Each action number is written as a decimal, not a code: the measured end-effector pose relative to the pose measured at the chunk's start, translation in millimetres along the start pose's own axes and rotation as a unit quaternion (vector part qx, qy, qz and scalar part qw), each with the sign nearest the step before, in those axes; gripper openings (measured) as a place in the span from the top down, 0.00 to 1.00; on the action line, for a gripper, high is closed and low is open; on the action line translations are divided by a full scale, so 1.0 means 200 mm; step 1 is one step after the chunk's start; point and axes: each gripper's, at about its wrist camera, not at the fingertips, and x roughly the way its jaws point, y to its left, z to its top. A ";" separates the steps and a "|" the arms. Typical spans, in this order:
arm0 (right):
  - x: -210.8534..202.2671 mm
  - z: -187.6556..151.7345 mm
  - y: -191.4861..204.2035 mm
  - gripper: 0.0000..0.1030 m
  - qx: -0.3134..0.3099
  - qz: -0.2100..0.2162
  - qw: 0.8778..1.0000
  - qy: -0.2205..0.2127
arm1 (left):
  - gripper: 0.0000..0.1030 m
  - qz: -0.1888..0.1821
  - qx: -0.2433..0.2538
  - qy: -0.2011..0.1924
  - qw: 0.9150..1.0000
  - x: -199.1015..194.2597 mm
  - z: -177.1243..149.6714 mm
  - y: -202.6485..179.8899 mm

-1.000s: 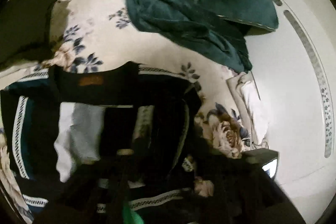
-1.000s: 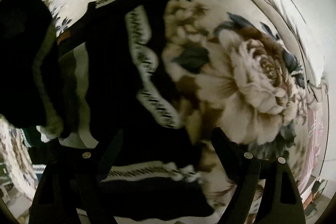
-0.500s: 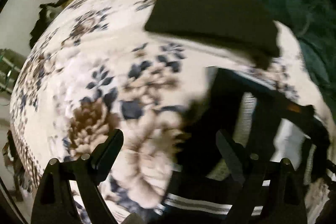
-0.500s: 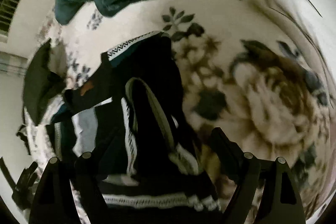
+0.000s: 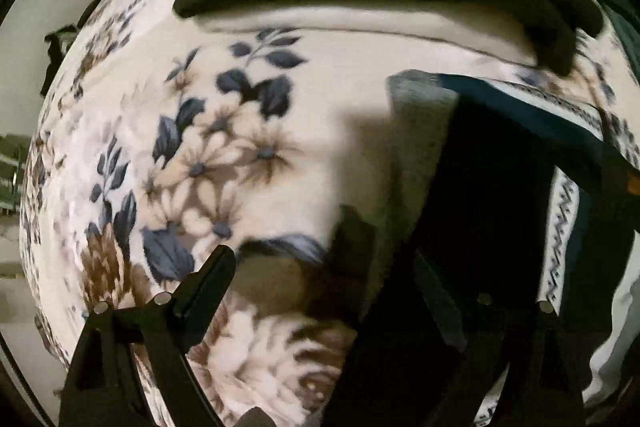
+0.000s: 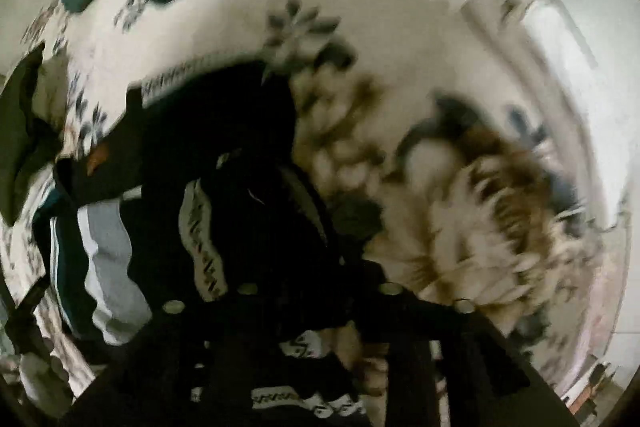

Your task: Fold small clothes

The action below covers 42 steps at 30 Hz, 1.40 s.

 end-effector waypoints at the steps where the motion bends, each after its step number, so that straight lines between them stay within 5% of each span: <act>1: -0.07 0.00 0.01 0.53 0.001 -0.010 1.000 -0.026 | 0.13 -0.009 -0.013 -0.005 1.000 -0.04 0.00 0.03; 4: -0.23 -0.06 0.14 0.50 -0.026 0.038 0.996 -0.074 | 0.13 -0.036 -0.018 -0.045 0.998 -0.22 -0.03 0.05; 8: -0.09 -0.18 0.40 0.50 -0.105 0.103 0.989 -0.014 | 0.13 -0.040 0.042 -0.038 0.998 -0.20 -0.09 -0.07; 10: 0.07 -0.19 0.47 0.50 -0.120 0.058 0.991 0.013 | 0.13 -0.016 0.070 -0.012 0.997 -0.06 -0.10 -0.11; 12: 0.17 -0.18 0.43 0.52 -0.110 0.017 0.994 0.017 | 0.06 -0.031 0.064 0.003 0.997 0.04 -0.09 -0.06; 17: 0.19 -0.17 0.41 0.52 -0.125 -0.013 0.992 0.027 | 0.01 -0.056 0.045 -0.004 0.997 0.05 -0.06 0.04; 20: 0.12 -0.16 0.44 0.42 -0.120 0.006 0.992 0.029 | 0.01 -0.056 0.036 -0.025 0.997 -0.09 -0.07 0.08; 22: -0.03 -0.16 0.38 0.19 -0.099 0.045 0.994 0.020 | 0.01 -0.062 0.039 -0.048 0.996 -0.24 -0.11 0.07; 23: -0.09 -0.17 0.33 0.19 -0.090 0.065 0.994 0.020 | 0.01 -0.062 0.045 -0.064 0.995 -0.34 -0.15 0.05; 26: -0.29 -0.24 0.13 0.19 -0.068 0.112 0.991 0.032 | 0.01 -0.074 0.069 -0.098 0.990 -0.63 -0.35 -0.06; 29: -0.47 -0.36 -0.18 0.19 -0.076 0.130 0.987 0.051 | 0.01 -0.093 0.104 -0.087 0.986 -0.83 -0.72 -0.29; 37: -0.53 -0.42 -0.84 0.19 -0.088 0.127 0.984 0.089 | 0.01 -0.166 0.169 0.102 0.966 -0.82 -1.82 -1.09; 42: -0.31 -0.22 -0.83 0.19 -0.098 0.163 0.977 0.096 | 0.01 -0.161 0.192 0.145 0.957 -0.69 -2.19 -1.47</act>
